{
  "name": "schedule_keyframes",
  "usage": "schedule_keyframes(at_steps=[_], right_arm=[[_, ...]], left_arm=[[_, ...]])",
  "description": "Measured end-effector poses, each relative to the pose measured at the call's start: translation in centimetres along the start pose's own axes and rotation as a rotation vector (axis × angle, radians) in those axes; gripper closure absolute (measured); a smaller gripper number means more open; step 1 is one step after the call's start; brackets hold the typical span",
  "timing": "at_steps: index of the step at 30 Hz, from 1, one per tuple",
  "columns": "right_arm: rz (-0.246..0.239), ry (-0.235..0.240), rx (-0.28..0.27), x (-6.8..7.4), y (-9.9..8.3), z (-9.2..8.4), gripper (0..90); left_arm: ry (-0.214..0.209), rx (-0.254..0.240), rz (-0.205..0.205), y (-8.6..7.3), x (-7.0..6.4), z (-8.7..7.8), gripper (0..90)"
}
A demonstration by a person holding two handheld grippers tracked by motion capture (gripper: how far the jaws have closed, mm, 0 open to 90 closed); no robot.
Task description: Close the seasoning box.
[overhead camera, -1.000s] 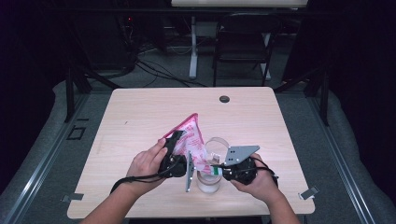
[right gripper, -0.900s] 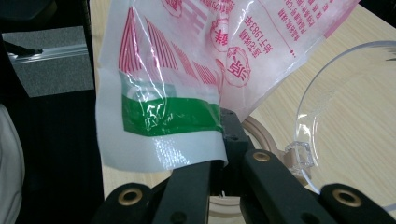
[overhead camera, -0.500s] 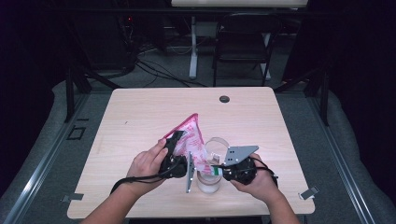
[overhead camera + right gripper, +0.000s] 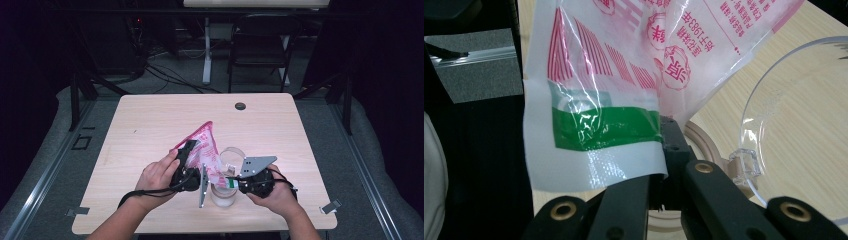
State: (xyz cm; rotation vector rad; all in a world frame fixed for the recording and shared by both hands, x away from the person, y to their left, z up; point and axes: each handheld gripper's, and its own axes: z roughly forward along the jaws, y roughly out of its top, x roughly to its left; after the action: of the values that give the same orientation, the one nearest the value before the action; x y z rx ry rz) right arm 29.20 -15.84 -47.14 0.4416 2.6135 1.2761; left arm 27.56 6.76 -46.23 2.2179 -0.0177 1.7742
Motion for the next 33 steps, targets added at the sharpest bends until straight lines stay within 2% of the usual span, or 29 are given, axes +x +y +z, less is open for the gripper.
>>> schedule_keyframes(at_steps=[33], right_arm=[[0.0,0.0,0.001,-0.03,-0.01,-0.06,90.0]], left_arm=[[0.005,-0.006,0.003,0.14,0.11,-0.17,62.8]])
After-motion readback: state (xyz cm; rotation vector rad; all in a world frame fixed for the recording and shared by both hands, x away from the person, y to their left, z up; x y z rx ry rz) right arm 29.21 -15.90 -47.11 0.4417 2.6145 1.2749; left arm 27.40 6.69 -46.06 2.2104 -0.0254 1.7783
